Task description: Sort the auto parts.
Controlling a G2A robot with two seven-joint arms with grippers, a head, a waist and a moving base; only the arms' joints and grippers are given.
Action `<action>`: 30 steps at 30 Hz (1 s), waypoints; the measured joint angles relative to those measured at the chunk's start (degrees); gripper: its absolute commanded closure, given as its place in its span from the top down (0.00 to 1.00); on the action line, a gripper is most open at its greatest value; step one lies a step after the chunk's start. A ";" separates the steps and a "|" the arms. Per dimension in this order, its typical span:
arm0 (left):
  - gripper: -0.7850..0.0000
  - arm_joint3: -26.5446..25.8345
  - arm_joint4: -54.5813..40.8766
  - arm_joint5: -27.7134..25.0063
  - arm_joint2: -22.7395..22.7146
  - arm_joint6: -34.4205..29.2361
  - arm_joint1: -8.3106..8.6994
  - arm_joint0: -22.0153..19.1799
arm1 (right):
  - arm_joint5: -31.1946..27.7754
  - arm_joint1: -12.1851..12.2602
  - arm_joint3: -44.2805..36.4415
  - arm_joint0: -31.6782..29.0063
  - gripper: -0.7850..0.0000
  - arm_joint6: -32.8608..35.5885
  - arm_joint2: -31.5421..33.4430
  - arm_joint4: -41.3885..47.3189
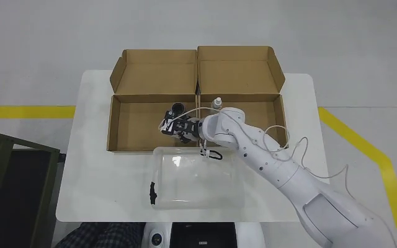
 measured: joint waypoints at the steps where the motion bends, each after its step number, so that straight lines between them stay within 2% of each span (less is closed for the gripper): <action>1: 1.00 0.00 0.00 0.00 0.00 0.00 0.00 0.00 | -0.03 -0.08 0.13 0.03 0.21 0.04 -0.02 -0.06; 2: 1.00 0.00 0.00 0.00 0.00 0.00 0.00 0.00 | -0.05 -0.16 0.26 0.04 0.24 0.08 -0.03 -0.13; 6: 1.00 0.00 0.00 0.00 0.00 0.00 0.00 0.00 | -0.56 -0.43 0.88 0.02 0.24 0.25 -0.02 -0.30; 14: 1.00 0.00 0.00 0.00 0.00 0.00 0.00 0.00 | -1.45 -0.73 1.11 -0.35 0.36 0.43 0.40 -0.41; 20: 1.00 0.00 0.00 0.00 0.00 0.00 0.00 0.00 | -1.86 -0.65 -0.09 -0.84 0.36 0.12 1.46 -0.62; 25: 1.00 0.00 0.00 0.00 0.00 0.00 0.00 0.00 | -2.25 -0.10 -4.54 -1.83 0.36 -0.58 3.04 -1.97; 30: 1.00 0.00 0.00 0.00 0.00 0.00 0.00 0.00 | -2.23 0.98 -12.93 -4.18 0.36 -1.01 5.41 -4.59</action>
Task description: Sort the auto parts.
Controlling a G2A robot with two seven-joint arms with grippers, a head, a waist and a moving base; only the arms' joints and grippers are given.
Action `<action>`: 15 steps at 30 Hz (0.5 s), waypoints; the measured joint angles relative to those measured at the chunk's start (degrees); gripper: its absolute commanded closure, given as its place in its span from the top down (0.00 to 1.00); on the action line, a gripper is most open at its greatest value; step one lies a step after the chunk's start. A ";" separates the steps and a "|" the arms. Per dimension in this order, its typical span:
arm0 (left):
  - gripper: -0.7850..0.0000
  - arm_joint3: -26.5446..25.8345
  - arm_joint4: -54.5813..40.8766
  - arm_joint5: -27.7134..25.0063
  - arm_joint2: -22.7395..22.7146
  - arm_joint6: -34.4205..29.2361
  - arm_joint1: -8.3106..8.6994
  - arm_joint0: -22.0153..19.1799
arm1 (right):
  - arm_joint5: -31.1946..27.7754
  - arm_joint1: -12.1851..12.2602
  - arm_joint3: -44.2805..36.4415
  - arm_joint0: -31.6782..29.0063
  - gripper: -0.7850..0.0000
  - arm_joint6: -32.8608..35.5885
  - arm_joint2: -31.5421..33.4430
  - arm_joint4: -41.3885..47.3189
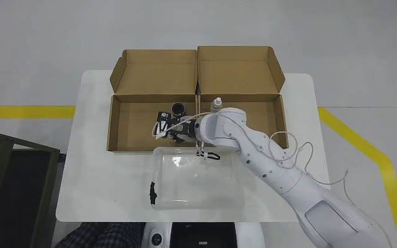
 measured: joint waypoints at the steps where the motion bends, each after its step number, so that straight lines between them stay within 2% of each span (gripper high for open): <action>1: 1.00 0.00 0.00 0.00 0.00 0.00 0.00 0.00 | -0.09 0.23 -1.48 -0.56 0.36 -0.10 0.56 -0.35; 8: 1.00 0.00 0.00 0.00 0.00 0.00 0.00 0.00 | -0.61 2.29 -11.36 -6.80 0.40 -2.13 5.81 -2.22; 12: 1.00 0.00 0.00 0.00 0.00 0.00 0.00 0.00 | -0.14 3.96 -16.68 -13.20 0.46 -7.13 11.21 -2.96; 15: 1.00 0.00 0.00 0.00 0.00 0.00 0.00 0.00 | 0.45 5.23 -20.40 -18.51 0.46 -12.36 15.77 -5.42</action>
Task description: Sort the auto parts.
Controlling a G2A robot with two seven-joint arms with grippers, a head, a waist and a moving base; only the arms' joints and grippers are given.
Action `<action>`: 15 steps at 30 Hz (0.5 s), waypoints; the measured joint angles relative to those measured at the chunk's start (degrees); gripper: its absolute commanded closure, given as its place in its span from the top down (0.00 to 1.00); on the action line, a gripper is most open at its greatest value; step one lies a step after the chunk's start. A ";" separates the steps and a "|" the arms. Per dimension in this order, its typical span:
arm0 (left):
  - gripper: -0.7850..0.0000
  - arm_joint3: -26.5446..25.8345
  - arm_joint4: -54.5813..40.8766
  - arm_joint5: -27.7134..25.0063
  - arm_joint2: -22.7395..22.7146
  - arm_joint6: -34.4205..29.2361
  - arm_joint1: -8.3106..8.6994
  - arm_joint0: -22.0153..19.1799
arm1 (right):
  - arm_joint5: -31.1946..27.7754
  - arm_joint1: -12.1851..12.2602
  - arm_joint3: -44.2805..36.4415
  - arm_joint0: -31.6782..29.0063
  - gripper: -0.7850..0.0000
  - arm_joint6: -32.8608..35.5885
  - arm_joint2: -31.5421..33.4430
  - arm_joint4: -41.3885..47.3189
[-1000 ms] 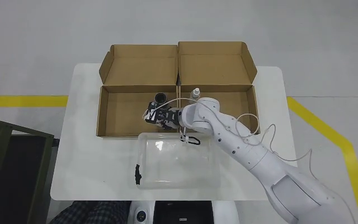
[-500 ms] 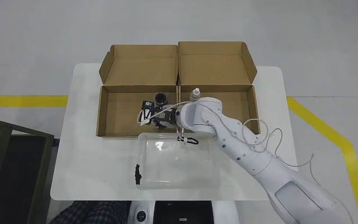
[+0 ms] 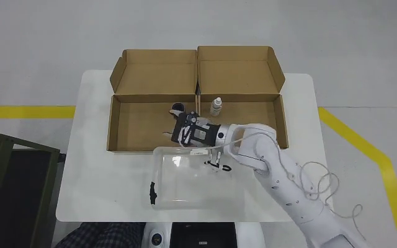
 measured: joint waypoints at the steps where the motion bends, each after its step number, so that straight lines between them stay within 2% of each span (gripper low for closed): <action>1: 1.00 0.00 0.00 0.00 0.00 0.00 0.00 0.00 | 0.19 0.37 -0.94 -1.61 0.46 -1.52 1.38 -0.95; 9: 1.00 0.00 0.00 0.00 0.00 0.00 0.00 0.00 | 1.84 3.18 -6.84 -16.06 0.51 -16.19 14.39 -7.20; 11: 1.00 0.00 0.00 0.00 0.00 0.00 0.00 0.00 | 2.47 3.70 -7.95 -19.45 0.67 -19.61 17.38 -8.59; 12: 1.00 0.00 0.00 0.00 0.00 0.00 0.00 0.00 | 2.95 4.01 -8.52 -21.69 0.81 -21.76 19.30 -9.36; 14: 1.00 0.00 0.00 0.00 0.00 0.00 0.00 0.00 | 3.91 4.39 -9.07 -24.93 1.00 -24.66 21.97 -10.09; 15: 1.00 0.00 0.00 0.00 0.00 0.00 0.00 0.00 | 4.59 4.61 -9.37 -26.95 1.00 -26.37 23.58 -10.47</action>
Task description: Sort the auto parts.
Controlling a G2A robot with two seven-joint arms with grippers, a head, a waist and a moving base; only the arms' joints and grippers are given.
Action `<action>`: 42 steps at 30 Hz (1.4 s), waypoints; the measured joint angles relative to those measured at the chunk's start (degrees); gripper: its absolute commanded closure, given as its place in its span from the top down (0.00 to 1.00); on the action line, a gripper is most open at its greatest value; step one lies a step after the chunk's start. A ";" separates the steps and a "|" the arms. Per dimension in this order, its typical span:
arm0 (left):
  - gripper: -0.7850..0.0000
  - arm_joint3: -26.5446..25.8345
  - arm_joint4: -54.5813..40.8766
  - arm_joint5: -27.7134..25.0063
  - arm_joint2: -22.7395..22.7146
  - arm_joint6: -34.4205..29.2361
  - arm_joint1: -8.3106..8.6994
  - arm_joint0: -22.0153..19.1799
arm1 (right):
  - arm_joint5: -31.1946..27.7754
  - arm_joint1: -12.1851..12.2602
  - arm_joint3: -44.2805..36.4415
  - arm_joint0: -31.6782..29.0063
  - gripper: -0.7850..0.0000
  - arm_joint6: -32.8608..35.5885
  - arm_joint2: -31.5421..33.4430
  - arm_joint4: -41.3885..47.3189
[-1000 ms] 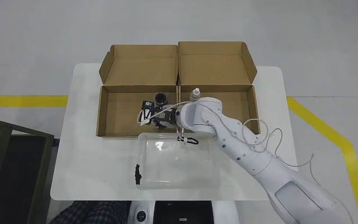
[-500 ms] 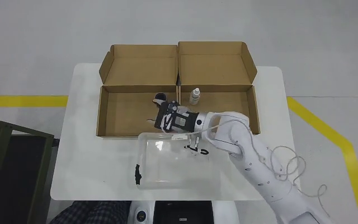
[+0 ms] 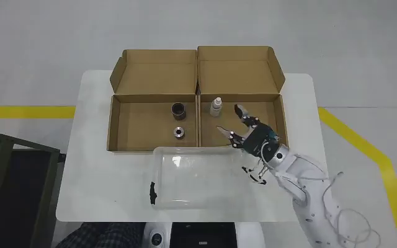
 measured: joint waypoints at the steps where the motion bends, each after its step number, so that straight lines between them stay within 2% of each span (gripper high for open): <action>1: 1.00 0.00 0.00 0.00 0.00 0.00 0.00 0.00 | 0.45 0.14 -0.17 -1.40 1.00 -1.15 1.10 -0.28; 9: 1.00 0.00 0.00 0.00 0.00 0.00 0.00 0.00 | 4.35 0.91 -0.52 -11.16 1.00 -10.43 8.44 -1.16; 18: 1.00 0.00 0.00 0.00 0.00 0.00 0.00 0.00 | 8.30 1.24 0.13 -18.74 1.00 -17.62 14.16 -0.39; 30: 1.00 0.00 0.00 0.00 0.00 0.00 0.00 0.00 | 10.80 1.31 0.61 -22.50 1.00 -20.71 16.64 0.31; 42: 1.00 0.00 0.00 0.00 0.00 0.00 0.00 0.00 | 10.96 1.31 0.59 -22.64 1.00 -20.81 16.69 0.42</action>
